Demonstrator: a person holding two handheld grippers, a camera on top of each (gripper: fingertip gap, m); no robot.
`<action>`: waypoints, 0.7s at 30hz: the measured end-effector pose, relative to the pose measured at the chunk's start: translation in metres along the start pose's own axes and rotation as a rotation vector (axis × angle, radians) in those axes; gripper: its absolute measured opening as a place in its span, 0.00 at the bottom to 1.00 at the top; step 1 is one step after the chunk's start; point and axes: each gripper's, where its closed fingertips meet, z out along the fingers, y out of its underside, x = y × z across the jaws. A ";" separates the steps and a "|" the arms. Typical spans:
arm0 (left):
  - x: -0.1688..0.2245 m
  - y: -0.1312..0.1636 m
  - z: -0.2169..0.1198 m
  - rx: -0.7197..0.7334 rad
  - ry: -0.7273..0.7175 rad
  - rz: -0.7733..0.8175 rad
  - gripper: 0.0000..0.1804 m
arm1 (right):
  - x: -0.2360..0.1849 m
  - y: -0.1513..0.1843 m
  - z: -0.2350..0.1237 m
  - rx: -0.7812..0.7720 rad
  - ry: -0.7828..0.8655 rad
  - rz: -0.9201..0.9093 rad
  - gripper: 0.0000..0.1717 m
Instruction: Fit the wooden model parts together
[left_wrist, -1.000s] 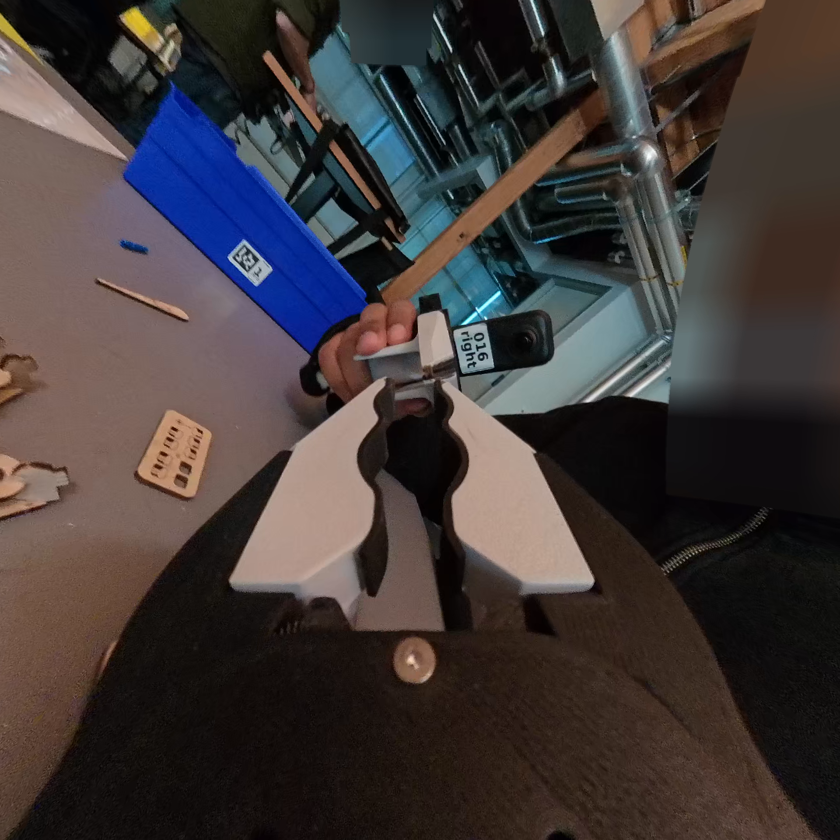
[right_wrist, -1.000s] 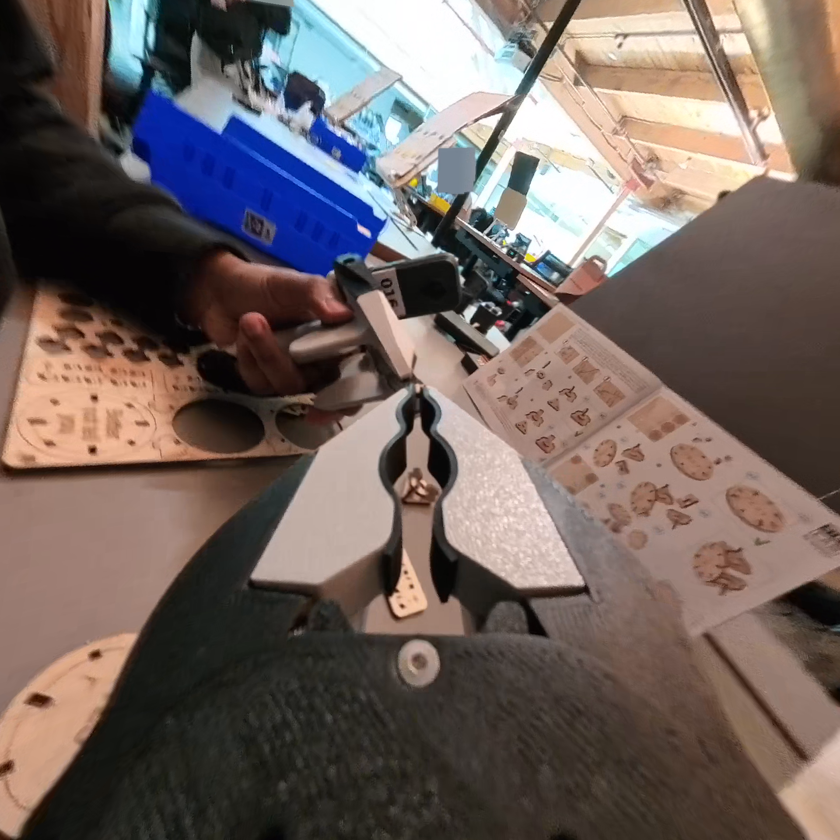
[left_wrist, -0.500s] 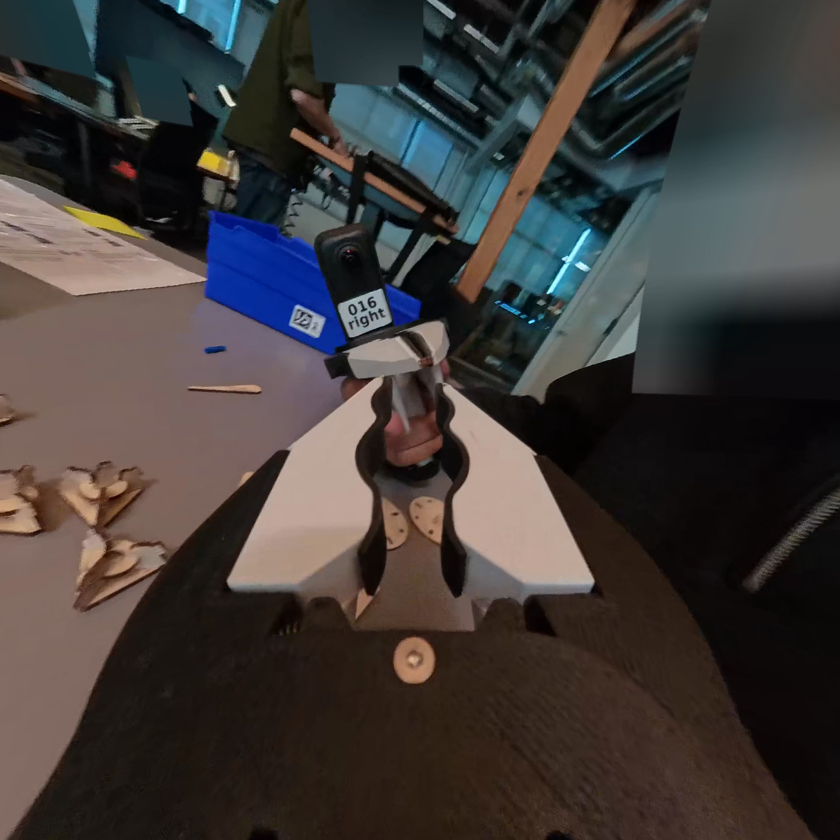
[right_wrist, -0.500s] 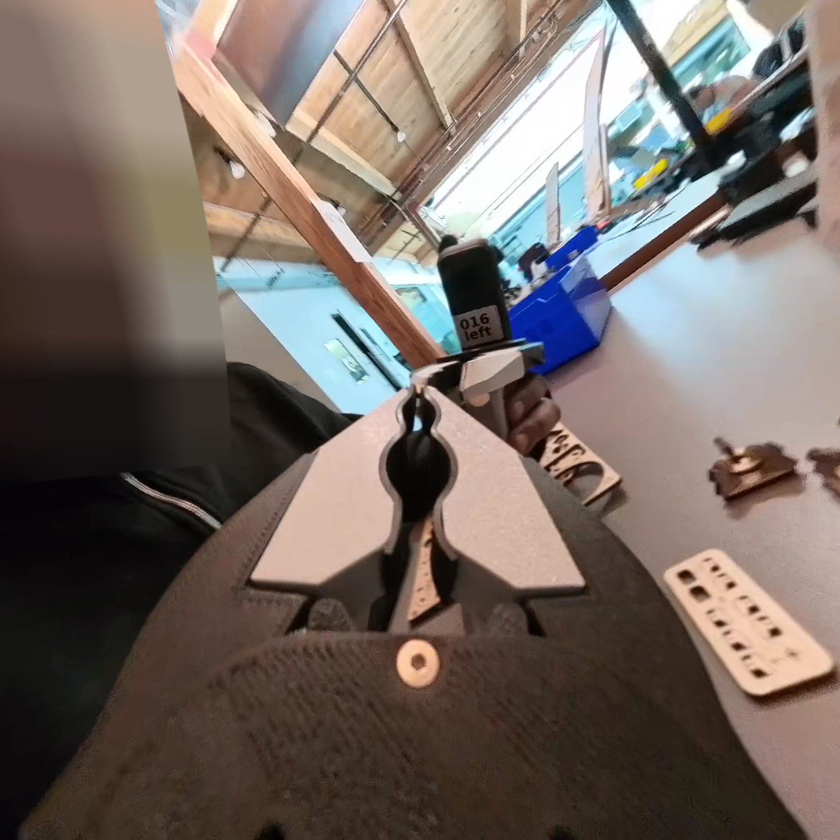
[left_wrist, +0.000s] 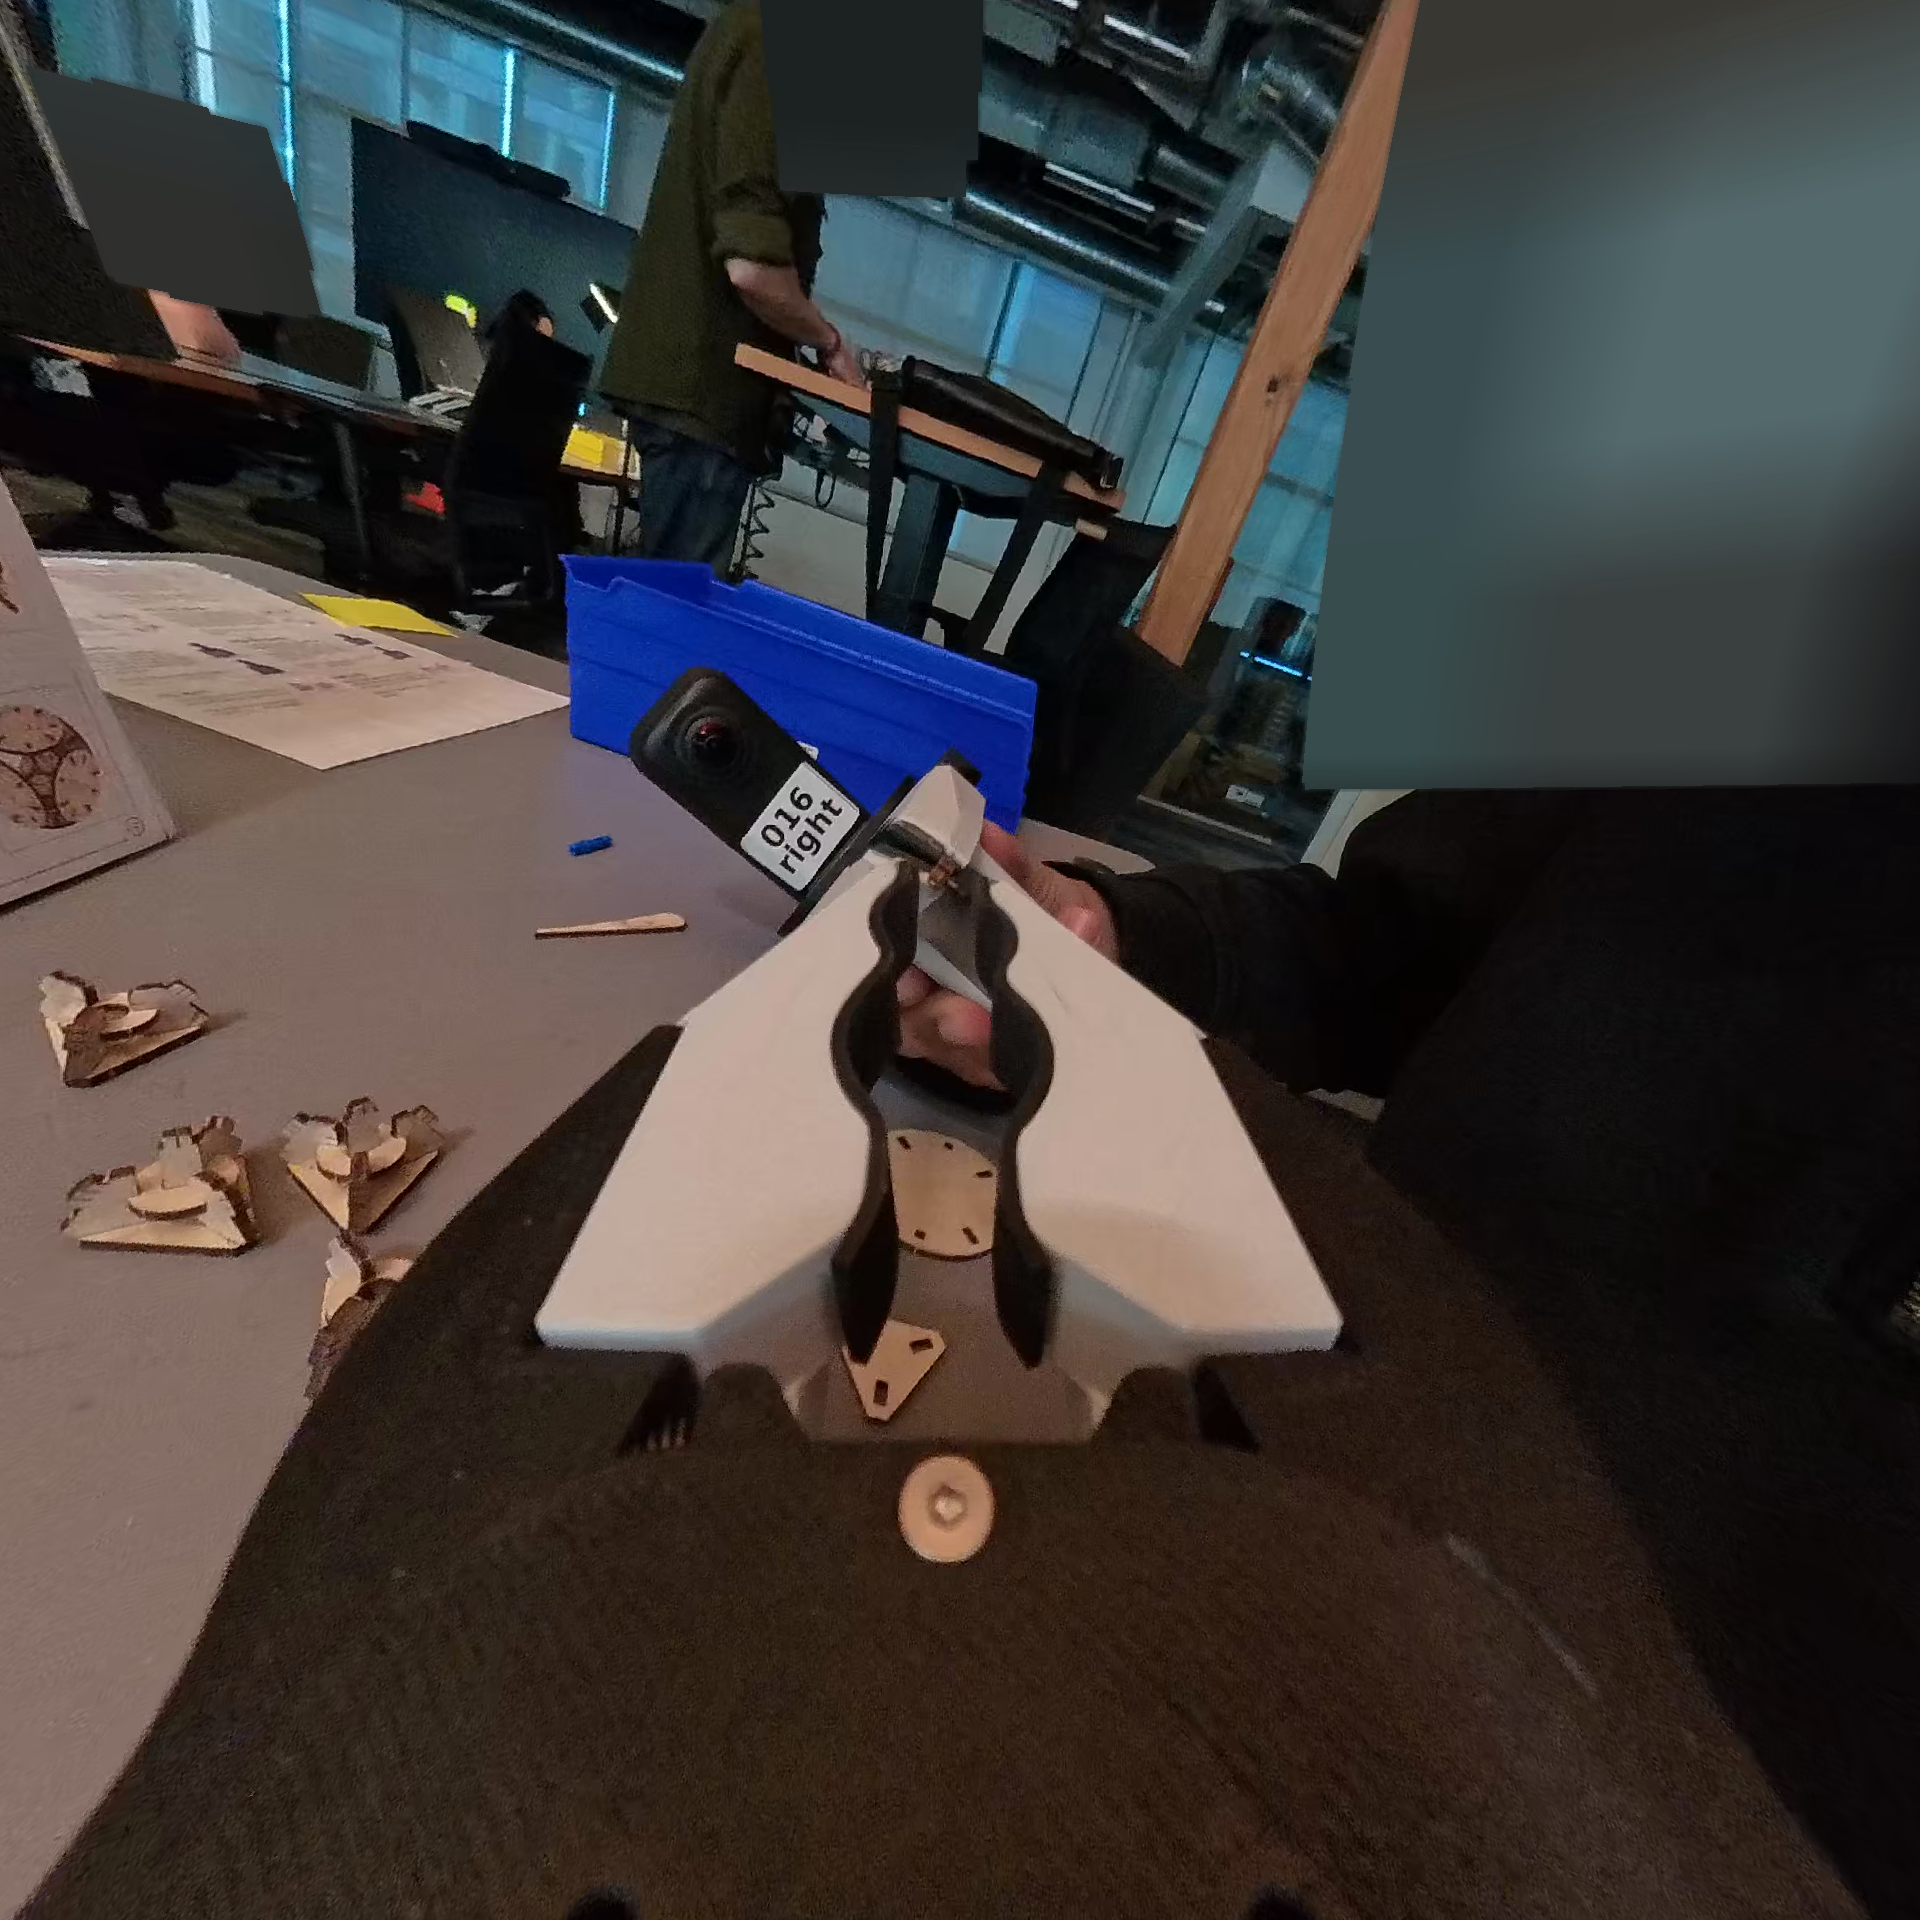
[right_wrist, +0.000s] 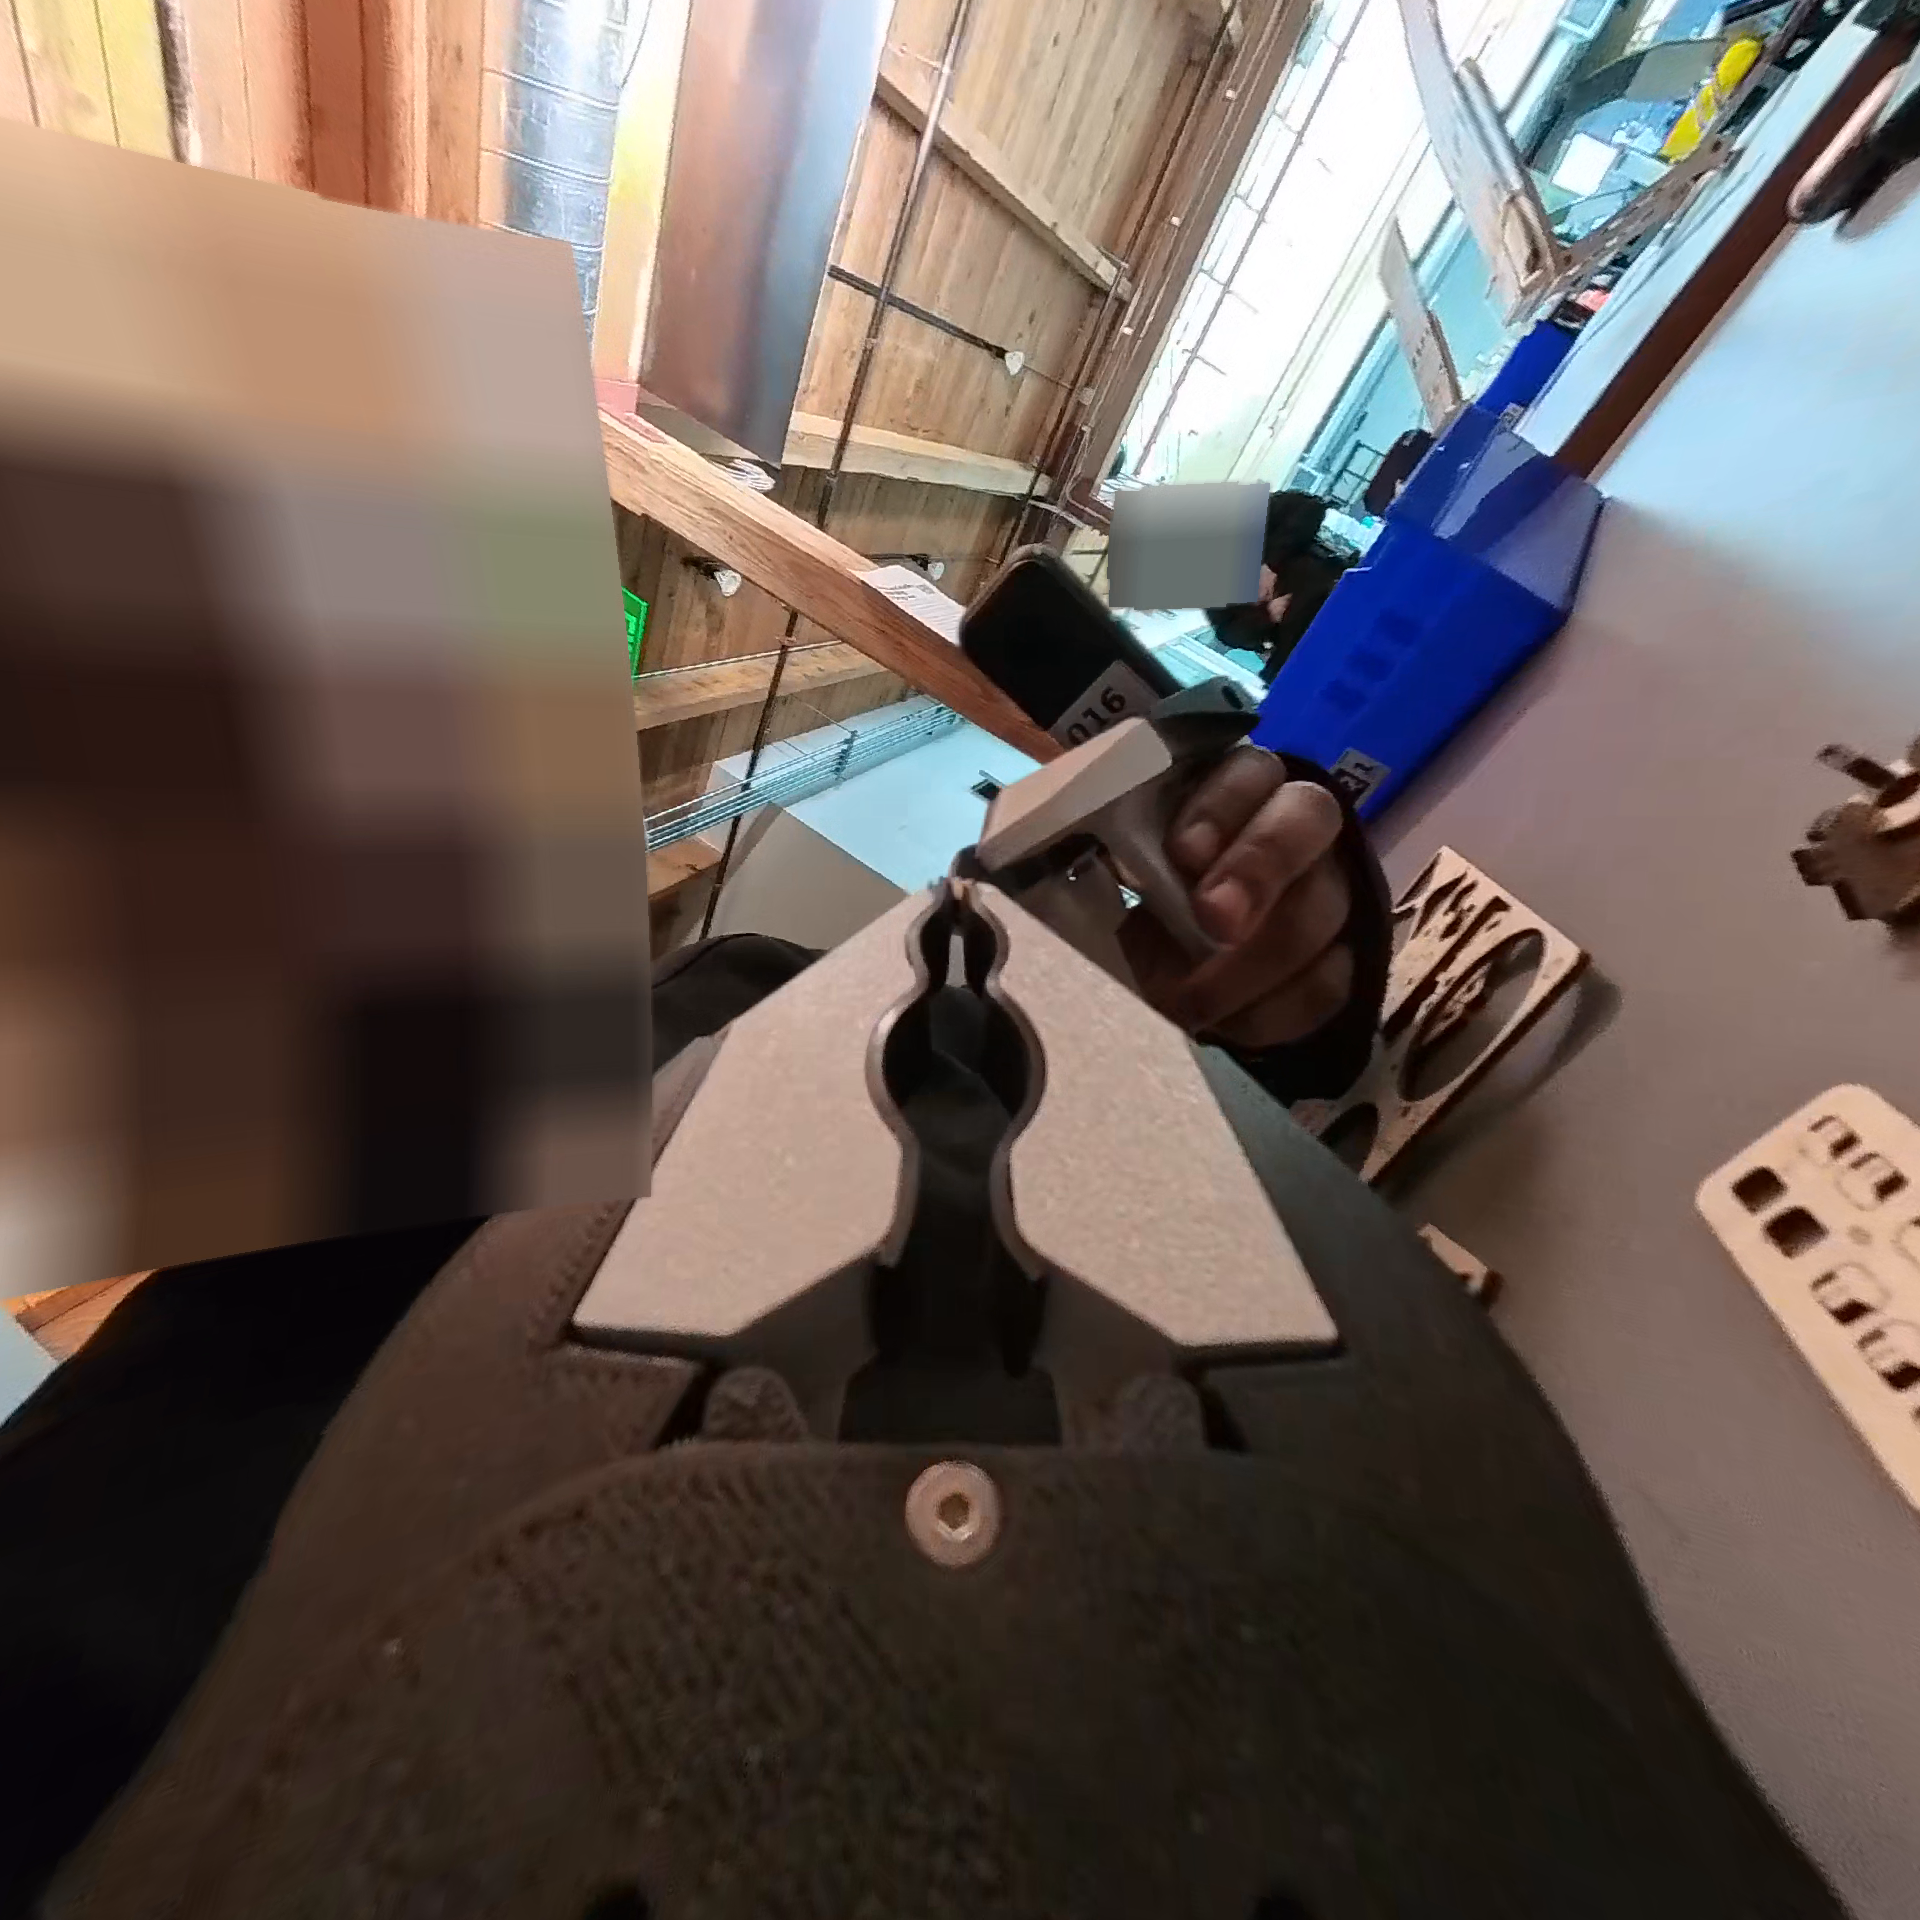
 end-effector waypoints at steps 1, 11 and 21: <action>-0.002 0.001 0.000 -0.008 -0.010 0.002 0.04 | 0.003 0.000 0.000 0.001 0.018 -0.003 0.00; -0.008 0.005 0.000 -0.026 -0.042 0.003 0.01 | 0.007 -0.001 -0.003 0.007 0.026 0.034 0.00; -0.005 0.007 0.001 -0.054 -0.031 0.026 0.01 | 0.008 0.003 -0.001 -0.016 0.039 0.029 0.00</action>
